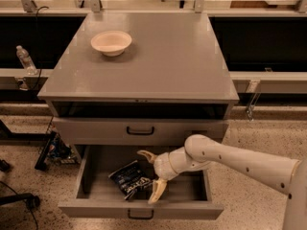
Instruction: Place blue chip bag into middle drawer
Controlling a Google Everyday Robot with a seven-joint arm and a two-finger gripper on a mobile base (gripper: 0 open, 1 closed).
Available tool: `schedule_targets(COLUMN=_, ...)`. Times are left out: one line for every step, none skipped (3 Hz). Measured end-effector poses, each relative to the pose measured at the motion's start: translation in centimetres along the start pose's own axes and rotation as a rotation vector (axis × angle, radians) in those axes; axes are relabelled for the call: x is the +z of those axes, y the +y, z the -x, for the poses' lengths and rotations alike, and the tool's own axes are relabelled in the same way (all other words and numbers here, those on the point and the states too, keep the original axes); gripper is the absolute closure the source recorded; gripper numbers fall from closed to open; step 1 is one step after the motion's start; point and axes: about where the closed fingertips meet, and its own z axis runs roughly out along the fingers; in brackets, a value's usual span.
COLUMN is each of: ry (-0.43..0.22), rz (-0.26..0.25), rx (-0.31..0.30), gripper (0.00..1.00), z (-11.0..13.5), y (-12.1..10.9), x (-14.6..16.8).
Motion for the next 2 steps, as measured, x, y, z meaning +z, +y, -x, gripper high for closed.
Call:
schedule_targets(ry=-0.003, rz=-0.052, rx=0.076, gripper=0.0, z=-1.6, y=1.6, x=-3.5)
schedule_targets(ry=0.016, rz=-0.084, rx=0.143, gripper=0.0, z=-2.9, y=3.4, x=-5.9)
